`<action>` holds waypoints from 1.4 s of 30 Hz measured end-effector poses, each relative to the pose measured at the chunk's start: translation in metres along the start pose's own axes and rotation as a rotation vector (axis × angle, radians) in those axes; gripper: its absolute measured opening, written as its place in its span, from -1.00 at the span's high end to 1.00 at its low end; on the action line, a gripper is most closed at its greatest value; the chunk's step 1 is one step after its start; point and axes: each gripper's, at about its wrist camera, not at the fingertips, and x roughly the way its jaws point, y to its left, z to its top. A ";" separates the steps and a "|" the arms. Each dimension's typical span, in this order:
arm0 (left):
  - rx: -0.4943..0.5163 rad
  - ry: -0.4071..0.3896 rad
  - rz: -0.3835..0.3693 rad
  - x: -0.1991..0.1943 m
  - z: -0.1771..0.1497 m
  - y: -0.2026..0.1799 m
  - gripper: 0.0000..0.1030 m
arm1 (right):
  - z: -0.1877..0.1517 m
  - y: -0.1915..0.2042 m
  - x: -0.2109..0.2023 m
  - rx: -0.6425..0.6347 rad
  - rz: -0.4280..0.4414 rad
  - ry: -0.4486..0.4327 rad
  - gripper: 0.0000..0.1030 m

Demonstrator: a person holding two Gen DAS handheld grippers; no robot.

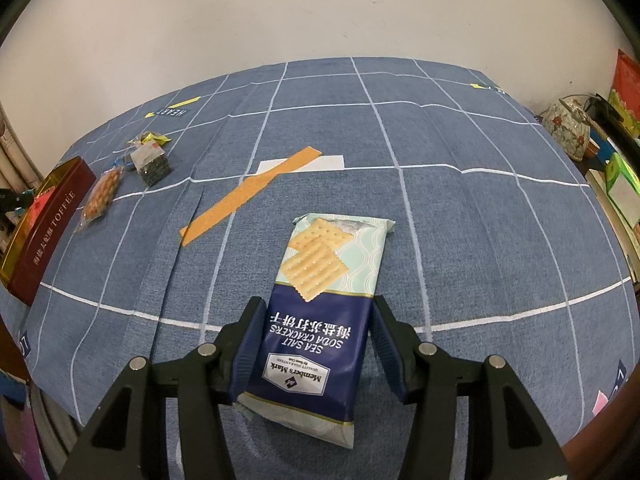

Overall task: Organize snacks
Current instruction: 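Carry the blue salty-snack packet into the tin and open the left gripper, then carry the soda-cracker pack into the tin and open the right gripper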

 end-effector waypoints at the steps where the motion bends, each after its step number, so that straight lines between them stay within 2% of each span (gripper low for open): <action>1: -0.001 0.006 -0.007 0.003 0.002 -0.001 0.55 | 0.000 0.000 0.000 0.000 0.000 0.000 -0.06; 10: 0.049 0.004 -0.021 0.011 0.011 -0.012 0.48 | 0.000 0.000 0.000 -0.001 0.000 0.000 -0.06; 13: 0.032 0.005 -0.031 0.008 0.012 -0.010 0.20 | 0.000 0.000 0.000 -0.001 -0.001 0.000 -0.06; 16: -0.005 -0.034 -0.006 -0.009 0.005 -0.005 0.08 | 0.000 0.000 0.000 0.000 0.000 0.000 -0.06; 20: -0.025 -0.104 0.073 -0.043 -0.016 0.001 -0.24 | -0.001 0.000 0.000 0.000 0.000 0.000 -0.06; 22: -0.033 -0.131 0.111 -0.061 -0.031 0.004 -0.30 | 0.000 0.000 0.000 0.003 0.000 -0.001 -0.05; 26: -0.071 -0.148 0.143 -0.089 -0.063 0.011 -0.33 | 0.001 -0.002 0.000 0.023 0.012 0.001 -0.04; 32: -0.168 -0.148 0.149 -0.112 -0.103 0.029 -0.33 | 0.002 -0.006 -0.004 0.055 0.039 0.010 -0.03; 37: -0.215 -0.145 0.218 -0.119 -0.126 0.051 -0.33 | 0.003 0.003 -0.012 0.050 0.065 0.009 -0.03; 42: -0.265 -0.143 0.284 -0.117 -0.144 0.075 -0.34 | 0.005 0.030 -0.022 0.016 0.112 0.007 -0.03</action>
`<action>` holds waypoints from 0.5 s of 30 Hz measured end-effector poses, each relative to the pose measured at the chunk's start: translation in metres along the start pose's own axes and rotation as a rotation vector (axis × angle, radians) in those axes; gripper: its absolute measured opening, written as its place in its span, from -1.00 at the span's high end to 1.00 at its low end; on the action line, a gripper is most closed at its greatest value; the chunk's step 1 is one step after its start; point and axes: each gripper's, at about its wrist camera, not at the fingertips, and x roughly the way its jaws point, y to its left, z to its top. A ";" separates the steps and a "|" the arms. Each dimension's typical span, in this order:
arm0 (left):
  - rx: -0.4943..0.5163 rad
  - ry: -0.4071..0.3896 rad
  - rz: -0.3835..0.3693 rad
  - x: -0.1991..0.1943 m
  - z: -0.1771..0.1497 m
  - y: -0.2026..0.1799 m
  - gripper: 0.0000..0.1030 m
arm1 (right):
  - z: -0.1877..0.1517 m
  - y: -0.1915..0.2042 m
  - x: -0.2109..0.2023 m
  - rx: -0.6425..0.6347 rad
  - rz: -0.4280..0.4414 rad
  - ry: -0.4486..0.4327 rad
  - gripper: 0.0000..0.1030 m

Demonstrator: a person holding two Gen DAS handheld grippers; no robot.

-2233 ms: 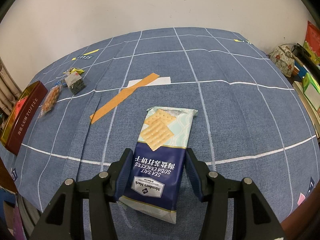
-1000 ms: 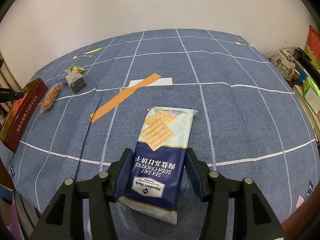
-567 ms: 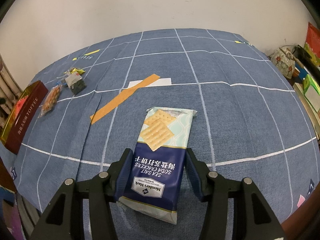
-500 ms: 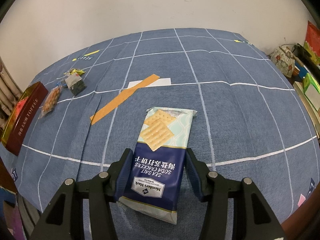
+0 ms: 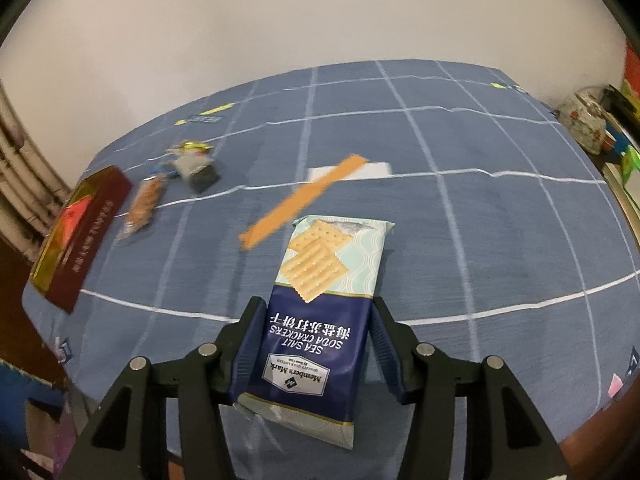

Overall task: Organize snacks
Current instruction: 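Carry the soda-cracker pack into the tin and open the right gripper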

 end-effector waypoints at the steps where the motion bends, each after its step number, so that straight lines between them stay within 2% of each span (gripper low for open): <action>1: -0.006 0.001 0.008 0.001 0.000 0.003 -0.34 | 0.001 0.010 -0.002 -0.013 0.014 0.001 -0.03; 8: -0.021 0.017 0.024 0.011 0.000 0.014 -0.35 | 0.017 0.089 -0.015 -0.120 0.139 -0.001 -0.03; 15: -0.016 0.046 -0.001 0.016 0.001 0.012 -0.42 | 0.048 0.195 -0.017 -0.257 0.302 -0.004 -0.03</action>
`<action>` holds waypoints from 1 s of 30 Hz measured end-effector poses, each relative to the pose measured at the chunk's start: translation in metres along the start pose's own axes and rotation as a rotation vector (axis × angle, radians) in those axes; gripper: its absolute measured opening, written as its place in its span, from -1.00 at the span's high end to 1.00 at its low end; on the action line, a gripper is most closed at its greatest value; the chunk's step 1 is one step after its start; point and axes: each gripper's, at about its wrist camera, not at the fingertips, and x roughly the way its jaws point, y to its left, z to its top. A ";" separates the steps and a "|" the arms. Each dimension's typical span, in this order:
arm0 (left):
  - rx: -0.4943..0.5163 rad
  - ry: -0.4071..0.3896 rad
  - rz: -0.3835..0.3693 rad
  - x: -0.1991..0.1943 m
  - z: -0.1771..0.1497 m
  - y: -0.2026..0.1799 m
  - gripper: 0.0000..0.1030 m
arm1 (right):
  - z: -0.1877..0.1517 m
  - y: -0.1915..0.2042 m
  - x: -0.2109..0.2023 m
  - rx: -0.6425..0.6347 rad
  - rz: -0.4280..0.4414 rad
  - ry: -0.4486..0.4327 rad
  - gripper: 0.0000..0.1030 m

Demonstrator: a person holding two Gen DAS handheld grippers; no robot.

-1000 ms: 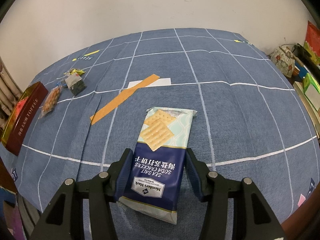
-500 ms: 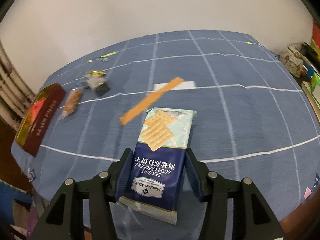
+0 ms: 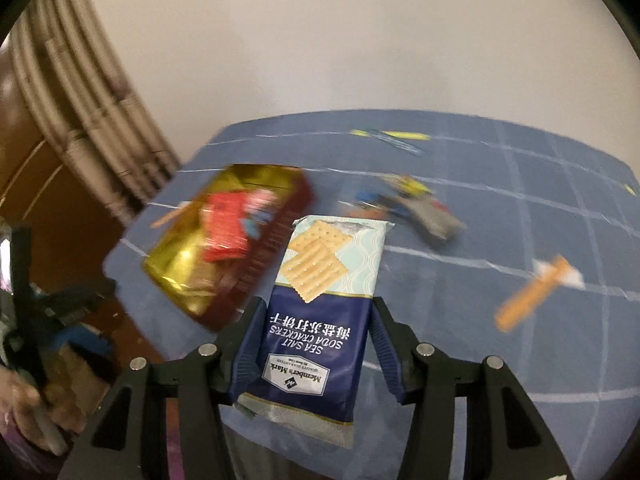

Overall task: Organize snacks
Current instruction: 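Carry the soda-cracker pack into the tin and open the right gripper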

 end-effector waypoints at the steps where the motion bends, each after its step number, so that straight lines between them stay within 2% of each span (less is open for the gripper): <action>1: -0.001 0.003 -0.003 0.000 0.000 0.000 -0.42 | 0.007 0.009 0.005 -0.013 0.018 0.003 -0.03; 4: -0.002 0.010 -0.006 0.002 0.001 0.002 -0.42 | 0.027 0.043 0.027 -0.062 0.084 0.020 -0.03; 11: -0.033 0.033 -0.010 0.009 0.005 0.012 -0.45 | 0.050 0.101 0.093 -0.132 0.132 0.109 -0.03; 20: -0.045 0.014 -0.005 0.009 0.009 0.019 -0.45 | 0.058 0.145 0.152 -0.181 0.134 0.177 -0.03; 30: -0.066 0.016 -0.008 0.010 0.011 0.025 -0.48 | 0.053 0.174 0.181 -0.274 0.094 0.198 -0.03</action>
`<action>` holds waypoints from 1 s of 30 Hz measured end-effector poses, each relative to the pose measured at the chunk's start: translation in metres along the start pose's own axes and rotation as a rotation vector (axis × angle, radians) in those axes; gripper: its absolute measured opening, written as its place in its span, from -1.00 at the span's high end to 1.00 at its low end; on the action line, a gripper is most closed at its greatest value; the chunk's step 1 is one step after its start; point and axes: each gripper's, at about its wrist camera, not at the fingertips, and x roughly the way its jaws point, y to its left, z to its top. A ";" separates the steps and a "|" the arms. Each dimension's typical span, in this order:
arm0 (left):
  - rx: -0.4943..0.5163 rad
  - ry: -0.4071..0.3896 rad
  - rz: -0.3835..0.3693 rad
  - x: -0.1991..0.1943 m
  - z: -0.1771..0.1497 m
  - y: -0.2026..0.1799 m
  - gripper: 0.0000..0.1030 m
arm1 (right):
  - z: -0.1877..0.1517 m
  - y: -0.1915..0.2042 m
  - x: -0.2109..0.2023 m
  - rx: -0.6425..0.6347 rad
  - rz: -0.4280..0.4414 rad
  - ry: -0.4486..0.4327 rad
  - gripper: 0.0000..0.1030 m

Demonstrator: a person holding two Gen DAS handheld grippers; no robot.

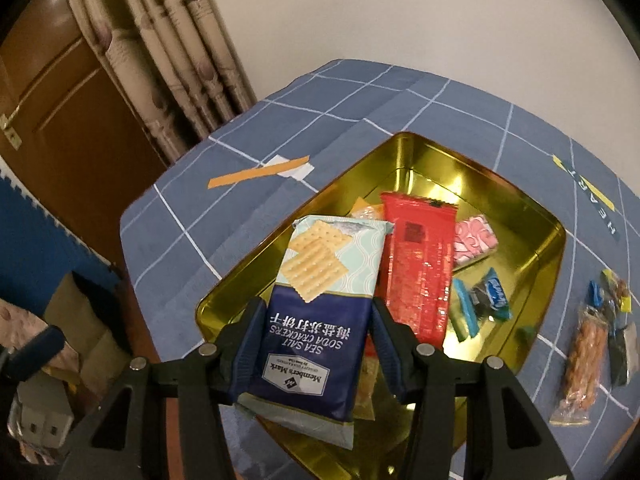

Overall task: Organize snacks
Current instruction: 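Carry the soda-cracker pack into the tin and open the right gripper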

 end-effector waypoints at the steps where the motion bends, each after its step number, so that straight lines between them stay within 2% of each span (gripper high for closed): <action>1: -0.002 0.002 0.000 0.001 0.000 0.000 -0.48 | 0.000 0.001 0.001 -0.005 -0.005 0.001 -0.03; 18: -0.017 0.020 0.007 0.006 0.001 0.003 -0.48 | 0.008 0.011 0.009 -0.057 -0.054 -0.007 -0.05; 30: -0.026 0.001 0.024 0.003 0.000 0.004 -0.49 | 0.009 0.016 -0.020 -0.118 -0.186 -0.099 -0.05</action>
